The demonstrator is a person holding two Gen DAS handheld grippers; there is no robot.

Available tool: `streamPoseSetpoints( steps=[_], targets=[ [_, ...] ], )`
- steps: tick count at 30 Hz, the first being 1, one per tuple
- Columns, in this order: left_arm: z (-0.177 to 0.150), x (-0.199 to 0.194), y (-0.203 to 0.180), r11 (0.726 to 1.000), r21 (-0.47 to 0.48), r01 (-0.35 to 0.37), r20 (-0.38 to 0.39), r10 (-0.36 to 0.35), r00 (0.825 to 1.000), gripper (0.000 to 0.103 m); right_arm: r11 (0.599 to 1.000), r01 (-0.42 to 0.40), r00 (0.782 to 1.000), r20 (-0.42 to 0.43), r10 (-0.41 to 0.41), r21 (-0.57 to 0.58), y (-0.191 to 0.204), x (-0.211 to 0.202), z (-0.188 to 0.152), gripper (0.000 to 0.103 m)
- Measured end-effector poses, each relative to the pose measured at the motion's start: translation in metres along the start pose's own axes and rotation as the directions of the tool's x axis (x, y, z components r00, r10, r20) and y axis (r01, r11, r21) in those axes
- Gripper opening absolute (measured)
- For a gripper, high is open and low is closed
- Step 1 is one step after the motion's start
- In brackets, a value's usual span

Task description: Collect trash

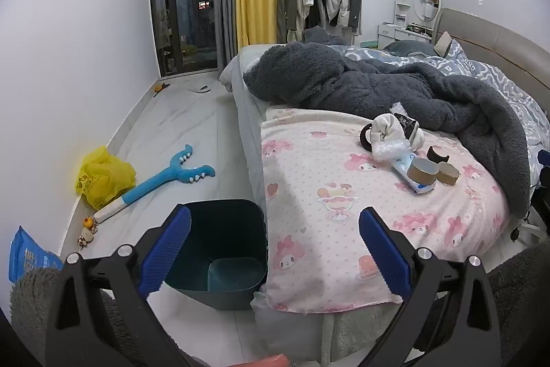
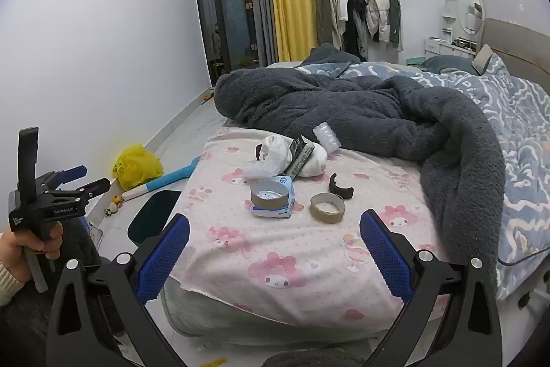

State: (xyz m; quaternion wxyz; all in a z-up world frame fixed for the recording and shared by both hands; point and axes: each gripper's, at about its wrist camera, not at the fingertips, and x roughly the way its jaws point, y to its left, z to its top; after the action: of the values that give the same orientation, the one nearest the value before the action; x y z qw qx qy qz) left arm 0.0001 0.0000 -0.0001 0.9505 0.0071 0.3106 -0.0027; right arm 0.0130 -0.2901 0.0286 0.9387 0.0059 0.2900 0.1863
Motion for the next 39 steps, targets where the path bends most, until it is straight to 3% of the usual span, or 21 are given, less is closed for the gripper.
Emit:
streamPoseSetpoints(
  steps=[39],
  targets=[
    [0.0001, -0.0001, -0.0001, 1.0, 0.001, 0.0, -0.001, 0.0, 1.0, 0.1, 1.0, -0.003, 1.0, -0.002, 0.003, 0.005, -0.0001, 0.0005, 0.002, 0.1]
  ],
)
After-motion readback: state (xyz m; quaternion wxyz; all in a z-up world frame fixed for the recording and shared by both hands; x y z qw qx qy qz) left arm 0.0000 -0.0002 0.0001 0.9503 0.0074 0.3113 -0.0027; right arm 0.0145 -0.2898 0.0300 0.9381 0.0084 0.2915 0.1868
